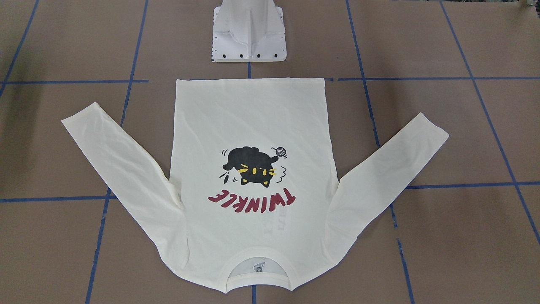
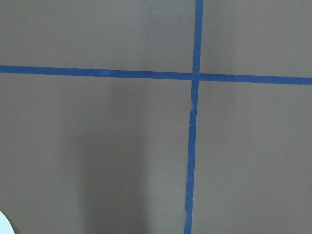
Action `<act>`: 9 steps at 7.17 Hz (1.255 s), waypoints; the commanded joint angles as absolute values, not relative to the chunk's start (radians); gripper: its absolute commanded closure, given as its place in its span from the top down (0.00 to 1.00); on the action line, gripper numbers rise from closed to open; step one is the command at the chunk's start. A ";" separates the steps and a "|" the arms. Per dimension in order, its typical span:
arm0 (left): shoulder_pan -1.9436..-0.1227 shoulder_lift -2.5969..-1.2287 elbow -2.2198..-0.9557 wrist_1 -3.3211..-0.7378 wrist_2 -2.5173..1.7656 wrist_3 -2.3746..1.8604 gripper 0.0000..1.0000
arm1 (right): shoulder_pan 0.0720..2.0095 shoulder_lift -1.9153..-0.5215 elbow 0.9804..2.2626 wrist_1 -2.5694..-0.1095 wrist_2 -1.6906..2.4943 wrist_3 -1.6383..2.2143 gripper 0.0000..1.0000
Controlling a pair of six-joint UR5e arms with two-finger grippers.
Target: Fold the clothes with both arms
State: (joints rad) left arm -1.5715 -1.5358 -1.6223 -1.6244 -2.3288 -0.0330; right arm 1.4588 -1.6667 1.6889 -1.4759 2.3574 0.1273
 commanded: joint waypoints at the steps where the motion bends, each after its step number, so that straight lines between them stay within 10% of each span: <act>1: -1.571 -1.531 -1.611 -1.628 -2.338 -0.032 1.00 | 1.459 -1.677 1.697 -1.465 2.359 0.127 1.00; 9: -1.566 -1.554 -1.537 -1.773 -2.407 -0.022 1.00 | 1.229 -1.782 1.733 -1.072 2.486 0.415 1.00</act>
State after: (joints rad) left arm -1.5673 -1.5498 -1.5364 -1.7670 -2.3826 -0.0229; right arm 1.3096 -1.7636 1.7347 -1.1804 2.4682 0.2533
